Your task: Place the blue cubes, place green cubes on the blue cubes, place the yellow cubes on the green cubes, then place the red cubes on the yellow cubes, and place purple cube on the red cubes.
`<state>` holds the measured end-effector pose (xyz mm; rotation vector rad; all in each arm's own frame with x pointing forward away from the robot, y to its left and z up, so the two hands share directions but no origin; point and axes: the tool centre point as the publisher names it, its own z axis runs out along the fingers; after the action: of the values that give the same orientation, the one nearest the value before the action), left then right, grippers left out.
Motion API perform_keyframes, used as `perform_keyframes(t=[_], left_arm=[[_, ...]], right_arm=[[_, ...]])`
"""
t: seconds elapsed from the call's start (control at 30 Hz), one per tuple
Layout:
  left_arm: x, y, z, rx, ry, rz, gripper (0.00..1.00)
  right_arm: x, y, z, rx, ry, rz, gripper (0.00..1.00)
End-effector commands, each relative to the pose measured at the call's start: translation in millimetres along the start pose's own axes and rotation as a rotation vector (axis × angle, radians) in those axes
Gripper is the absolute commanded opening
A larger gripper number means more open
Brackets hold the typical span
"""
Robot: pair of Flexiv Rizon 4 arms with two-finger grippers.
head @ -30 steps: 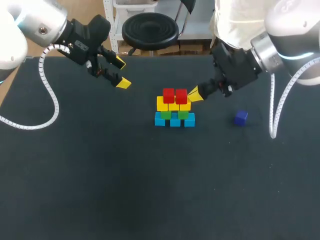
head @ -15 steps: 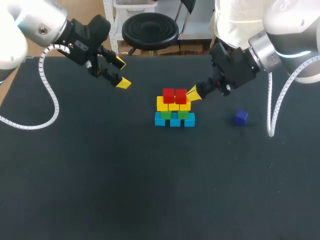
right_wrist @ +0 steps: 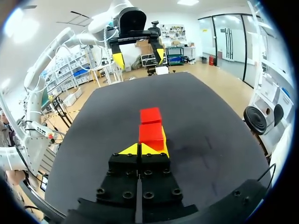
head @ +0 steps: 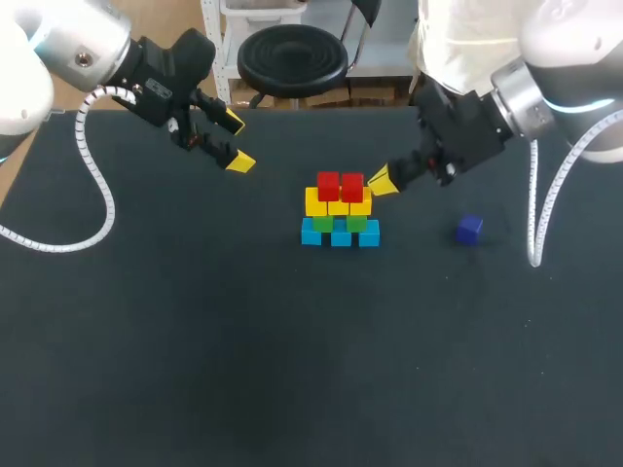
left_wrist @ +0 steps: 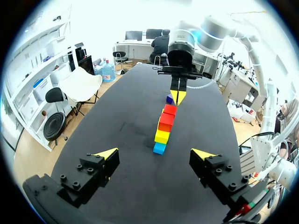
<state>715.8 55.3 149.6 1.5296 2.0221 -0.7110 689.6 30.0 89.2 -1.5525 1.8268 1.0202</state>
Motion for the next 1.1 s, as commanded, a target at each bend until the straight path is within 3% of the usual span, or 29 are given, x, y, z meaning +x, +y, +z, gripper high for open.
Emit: perform_keyframes(t=[0.03,1.1], left_arm=[[1.4,-0.3,-0.2,0.0,-0.005,0.003,1.0],[1.4,-0.3,-0.2,0.0,-0.005,0.003,1.0]], right_arm=[[-0.2,-4.1,4.9,-0.01,0.001,0.001,0.0],[-0.4,-2.4,3.8,-0.017,-0.001,-0.001,0.0]])
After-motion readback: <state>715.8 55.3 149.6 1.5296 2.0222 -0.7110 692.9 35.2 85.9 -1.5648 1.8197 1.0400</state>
